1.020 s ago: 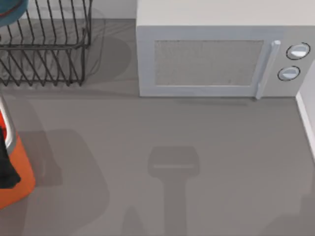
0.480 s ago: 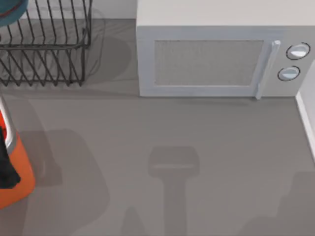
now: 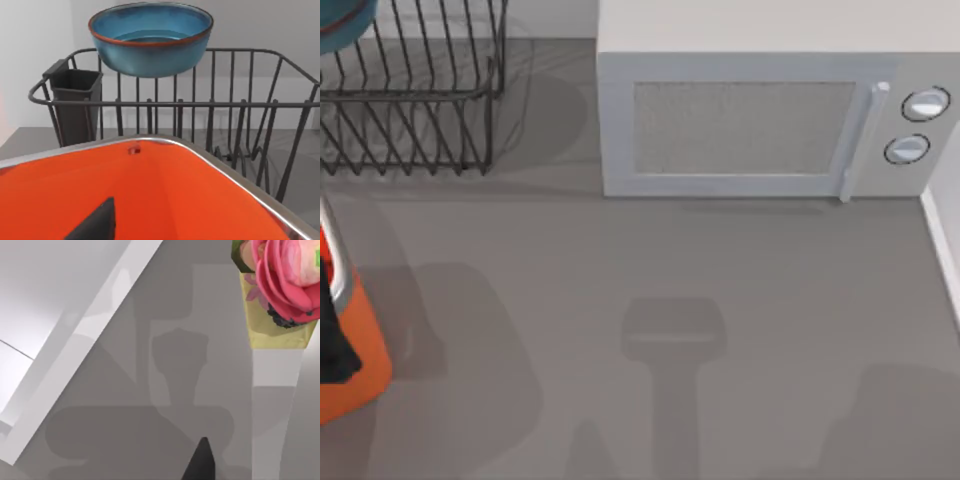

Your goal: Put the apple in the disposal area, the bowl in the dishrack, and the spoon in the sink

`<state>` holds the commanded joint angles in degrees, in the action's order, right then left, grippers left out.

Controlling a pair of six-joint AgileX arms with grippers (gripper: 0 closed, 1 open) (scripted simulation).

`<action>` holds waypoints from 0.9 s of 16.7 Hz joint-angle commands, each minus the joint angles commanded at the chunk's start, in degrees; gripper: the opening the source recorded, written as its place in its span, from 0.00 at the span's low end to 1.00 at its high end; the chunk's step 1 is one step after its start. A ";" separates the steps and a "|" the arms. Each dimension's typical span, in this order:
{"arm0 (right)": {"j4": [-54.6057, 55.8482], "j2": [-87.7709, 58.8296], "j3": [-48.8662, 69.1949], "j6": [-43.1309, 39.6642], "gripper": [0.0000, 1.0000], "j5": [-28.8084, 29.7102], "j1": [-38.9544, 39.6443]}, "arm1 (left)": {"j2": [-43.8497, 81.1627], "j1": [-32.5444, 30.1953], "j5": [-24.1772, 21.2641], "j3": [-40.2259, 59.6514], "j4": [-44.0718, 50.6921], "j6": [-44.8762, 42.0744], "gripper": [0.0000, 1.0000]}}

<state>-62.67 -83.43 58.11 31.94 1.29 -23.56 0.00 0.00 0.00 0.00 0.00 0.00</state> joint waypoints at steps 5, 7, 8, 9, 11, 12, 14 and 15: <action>-0.26 -0.03 0.09 0.00 0.00 -0.04 0.09 | 0.00 0.00 0.00 0.00 0.00 0.00 1.00; -0.58 -0.59 0.70 0.19 0.00 -0.03 0.13 | 0.00 0.00 0.00 0.00 0.00 0.00 1.00; -1.14 -1.70 1.90 0.51 0.00 -0.02 0.24 | 0.00 0.00 0.00 0.00 0.00 0.00 1.00; -1.93 -3.32 3.72 0.96 0.00 0.01 0.42 | 0.00 0.00 0.00 0.00 0.00 0.00 1.00; -4.21 -7.96 9.18 2.12 0.00 0.07 1.05 | 0.00 0.00 0.00 0.00 0.00 0.00 1.00; -5.66 -10.95 12.82 2.80 0.00 0.10 1.50 | 0.00 0.00 0.00 0.00 0.00 0.00 1.00; -9.04 -17.83 21.91 4.26 0.00 0.17 2.65 | 0.00 0.00 0.00 0.00 0.00 0.00 1.00; -10.92 -21.60 27.32 5.03 0.00 0.20 3.32 | 0.00 0.00 0.00 0.00 0.00 0.00 1.00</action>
<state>-73.59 -105.03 85.43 36.97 1.49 -20.25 0.00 0.00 0.00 0.00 0.00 0.00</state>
